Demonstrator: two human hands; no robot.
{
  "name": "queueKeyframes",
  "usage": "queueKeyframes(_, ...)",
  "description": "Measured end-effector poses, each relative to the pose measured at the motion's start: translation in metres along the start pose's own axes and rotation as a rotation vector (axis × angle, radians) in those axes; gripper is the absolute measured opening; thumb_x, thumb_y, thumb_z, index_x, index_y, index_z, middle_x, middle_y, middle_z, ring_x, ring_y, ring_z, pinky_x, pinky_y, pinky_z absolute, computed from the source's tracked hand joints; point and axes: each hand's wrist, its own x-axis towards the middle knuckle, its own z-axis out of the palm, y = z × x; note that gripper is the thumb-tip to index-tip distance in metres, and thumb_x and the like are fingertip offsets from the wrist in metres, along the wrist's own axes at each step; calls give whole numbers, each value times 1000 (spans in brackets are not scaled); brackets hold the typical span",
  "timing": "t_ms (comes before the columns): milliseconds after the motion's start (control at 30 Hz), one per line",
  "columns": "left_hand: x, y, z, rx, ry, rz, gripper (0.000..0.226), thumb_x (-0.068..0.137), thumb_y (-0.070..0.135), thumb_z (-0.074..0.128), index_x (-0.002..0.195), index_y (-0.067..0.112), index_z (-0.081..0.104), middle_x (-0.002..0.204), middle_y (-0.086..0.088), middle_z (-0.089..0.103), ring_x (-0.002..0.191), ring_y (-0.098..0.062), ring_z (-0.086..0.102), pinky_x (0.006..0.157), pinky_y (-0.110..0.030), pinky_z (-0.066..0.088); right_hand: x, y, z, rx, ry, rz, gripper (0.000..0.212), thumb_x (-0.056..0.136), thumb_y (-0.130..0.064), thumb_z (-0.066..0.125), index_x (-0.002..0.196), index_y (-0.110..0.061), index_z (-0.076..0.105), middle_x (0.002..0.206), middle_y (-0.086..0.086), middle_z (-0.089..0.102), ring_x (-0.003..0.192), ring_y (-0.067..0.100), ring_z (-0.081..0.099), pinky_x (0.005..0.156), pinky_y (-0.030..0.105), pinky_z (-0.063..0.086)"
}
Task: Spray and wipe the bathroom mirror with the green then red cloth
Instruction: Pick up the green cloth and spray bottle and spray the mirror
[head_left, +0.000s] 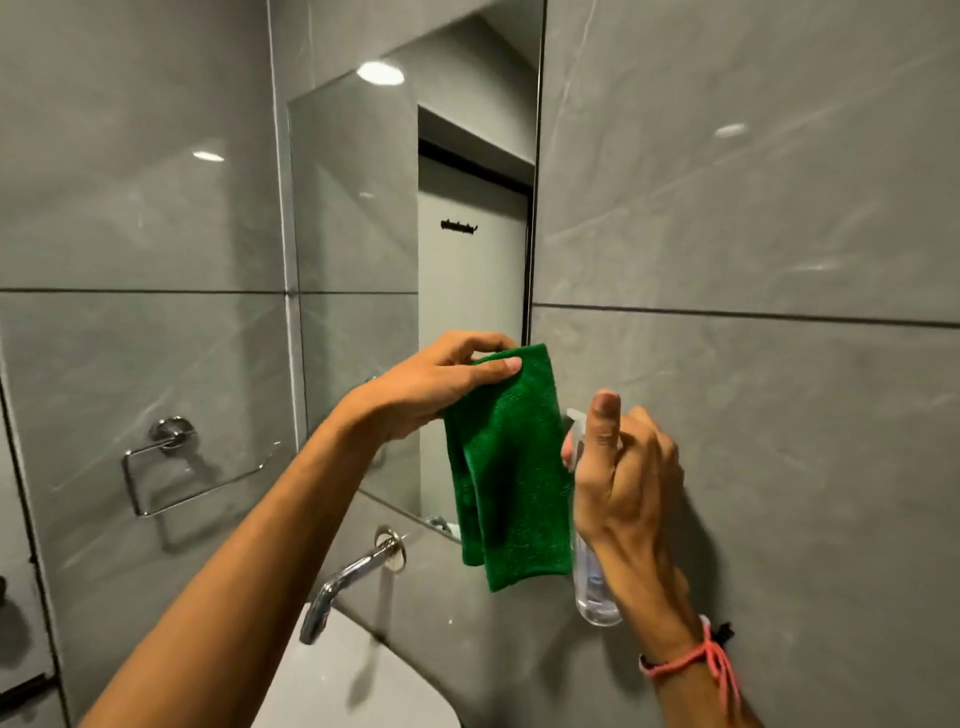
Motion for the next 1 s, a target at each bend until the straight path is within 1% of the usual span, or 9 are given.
queueKeyframes(67, 1, 2, -1, -1, -9, 9, 15, 101, 23, 58, 104, 15, 69, 104, -19, 68, 93, -29, 65, 80, -39, 50, 4, -3, -2, -16, -13, 44, 109, 92, -82, -4, 51, -8, 66, 52, -3, 58, 64, 28, 59, 66, 37, 39)
queueKeyframes(200, 2, 2, -1, -21, -3, 23, 14, 101, 25, 59, 98, 21, 72, 98, -12, 70, 88, -22, 67, 80, -37, 50, 1, -5, -10, 8, 47, -51, 100, 98, -76, 6, 51, -11, 65, 53, -27, 37, 58, 21, 50, 58, 24, 31)
queueKeyframes(333, 0, -2, 4, -28, 3, 28, 13, 100, 25, 59, 97, 21, 71, 96, -9, 71, 89, -22, 68, 84, -40, 50, -26, 5, -20, 31, -103, 108, 100, 87, -89, 3, 46, -16, 59, 49, -6, 58, 54, 22, 59, 60, 31, 44)
queueKeyframes(433, -1, -3, 5, -43, 8, 14, 12, 99, 26, 60, 101, 21, 71, 97, -9, 73, 89, -20, 70, 81, -37, 53, -54, 14, -28, 4, -88, 88, 80, 91, -85, 7, 49, -32, 49, 55, -4, 55, 58, 23, 57, 60, 26, 38)
queueKeyframes(467, -1, -4, 7, -49, 0, 10, 12, 99, 26, 61, 102, 20, 70, 95, -7, 73, 85, -17, 71, 75, -33, 55, -63, 16, -31, -2, -109, 114, 82, 90, -86, 6, 50, -30, 50, 56, 0, 56, 59, 25, 58, 60, 27, 40)
queueKeyframes(567, -2, -6, 12, -64, -21, 12, 14, 100, 27, 60, 105, 17, 68, 89, -2, 72, 77, -11, 70, 62, -23, 54, -84, 26, -39, -55, -145, 153, 104, 91, -86, 6, 50, -6, 59, 54, 14, 61, 60, 33, 59, 63, 34, 43)
queueKeyframes(700, -7, -11, 23, -113, -33, 5, 11, 101, 22, 59, 102, 15, 67, 77, 7, 75, 67, -5, 71, 53, -16, 53, -110, 37, -58, -136, -181, 177, 103, 94, -83, 18, 51, 2, 57, 48, 16, 57, 51, 36, 57, 53, 45, 45)
queueKeyframes(867, -23, -28, 40, -122, -54, 3, 12, 101, 23, 58, 99, 20, 69, 91, 1, 77, 84, -11, 74, 71, -22, 61, -172, 65, -103, -258, -196, 238, 90, 97, -76, 34, 56, -1, 62, 50, 14, 59, 48, 36, 56, 49, 44, 44)
queueKeyframes(1000, -43, -55, 59, -141, -56, -43, 13, 101, 21, 56, 106, 15, 67, 91, -4, 73, 79, -12, 71, 68, -20, 58, -249, 102, -147, -292, -248, 431, 65, 93, -58, 54, 62, -1, 63, 57, 12, 64, 54, 33, 60, 57, 45, 49)
